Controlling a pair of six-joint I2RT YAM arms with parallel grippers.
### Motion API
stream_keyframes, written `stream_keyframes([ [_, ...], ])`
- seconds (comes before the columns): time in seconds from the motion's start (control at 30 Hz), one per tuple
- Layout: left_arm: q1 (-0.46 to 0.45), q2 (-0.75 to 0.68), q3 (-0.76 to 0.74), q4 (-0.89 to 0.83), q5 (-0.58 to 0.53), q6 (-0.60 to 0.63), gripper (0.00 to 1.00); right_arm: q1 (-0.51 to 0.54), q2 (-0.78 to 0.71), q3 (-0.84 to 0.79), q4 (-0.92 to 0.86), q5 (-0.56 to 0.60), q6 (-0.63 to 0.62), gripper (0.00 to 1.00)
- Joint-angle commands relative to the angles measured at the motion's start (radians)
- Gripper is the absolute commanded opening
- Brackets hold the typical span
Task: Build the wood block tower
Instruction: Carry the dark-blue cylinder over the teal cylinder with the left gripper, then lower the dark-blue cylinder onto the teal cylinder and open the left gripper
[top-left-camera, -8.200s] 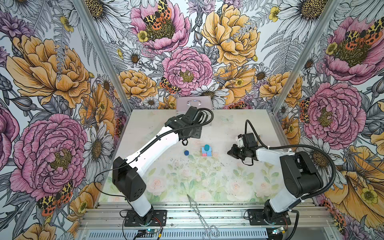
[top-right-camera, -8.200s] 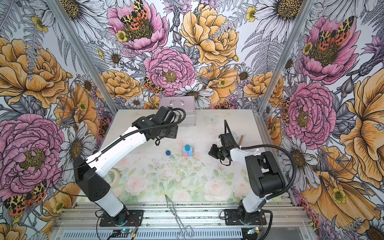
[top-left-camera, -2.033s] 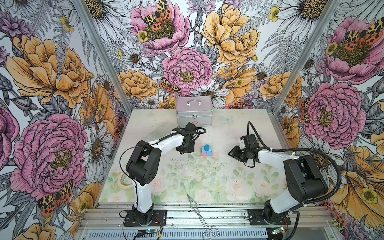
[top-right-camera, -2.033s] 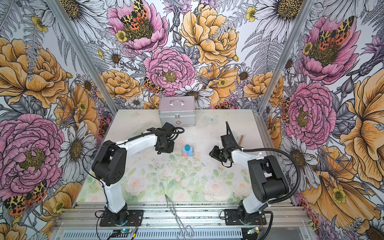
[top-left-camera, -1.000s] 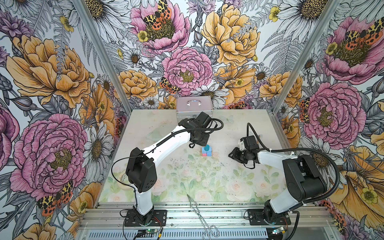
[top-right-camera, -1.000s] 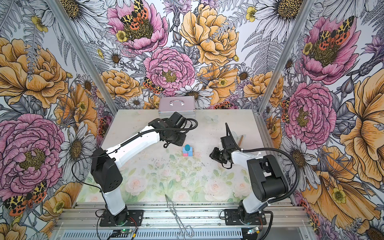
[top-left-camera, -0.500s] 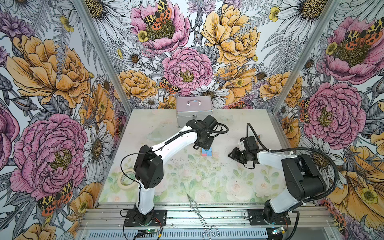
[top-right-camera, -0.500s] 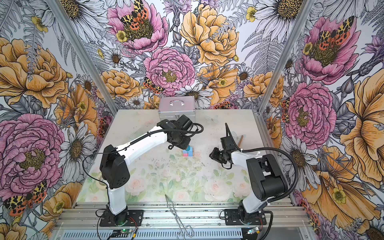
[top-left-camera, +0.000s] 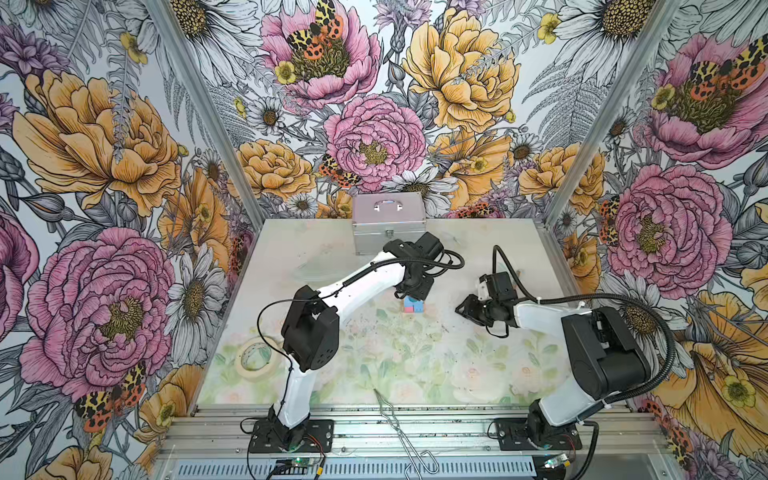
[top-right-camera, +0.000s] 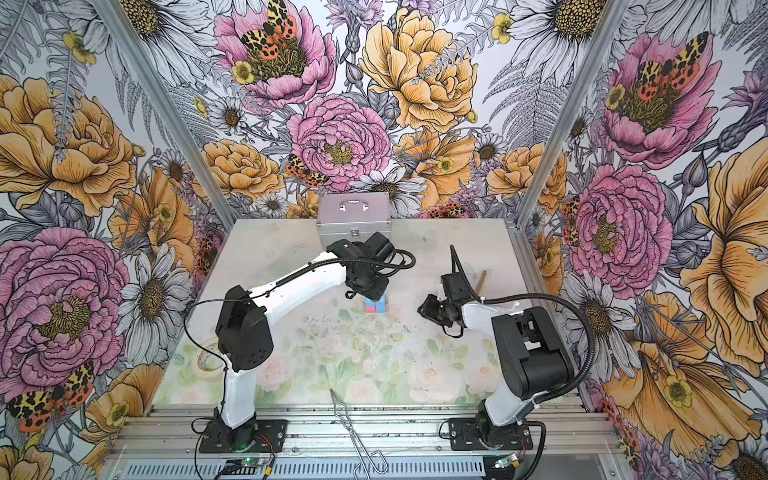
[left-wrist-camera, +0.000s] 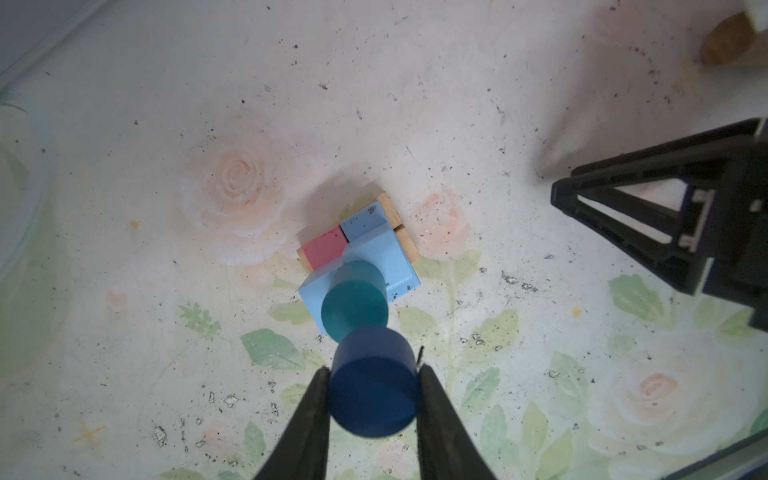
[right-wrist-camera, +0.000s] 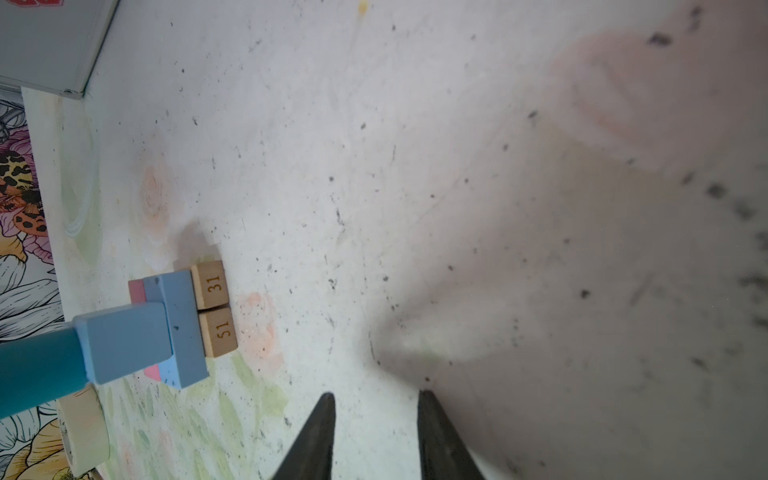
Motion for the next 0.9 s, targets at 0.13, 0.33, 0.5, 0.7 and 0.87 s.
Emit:
stream_keyframes([
  [0.13, -0.004, 0.031, 0.046, -0.017, 0.004, 0.017, 0.15, -0.008, 0.03, -0.008, 0.008, 0.001, -0.015, 0.36],
  [0.33, 0.003, 0.043, 0.056, -0.022, 0.0, 0.017, 0.15, -0.011, 0.035, -0.009, 0.011, -0.003, -0.015, 0.36],
  [0.5, 0.008, 0.051, 0.066, -0.022, 0.0, 0.017, 0.16, -0.012, 0.039, -0.009, 0.014, -0.005, -0.014, 0.35],
  [0.7, 0.011, 0.058, 0.076, -0.028, -0.003, 0.017, 0.17, -0.011, 0.046, -0.009, 0.017, -0.008, -0.013, 0.35],
  [0.87, 0.015, 0.058, 0.075, -0.036, -0.018, 0.016, 0.17, -0.012, 0.047, -0.009, 0.019, -0.008, -0.011, 0.35],
])
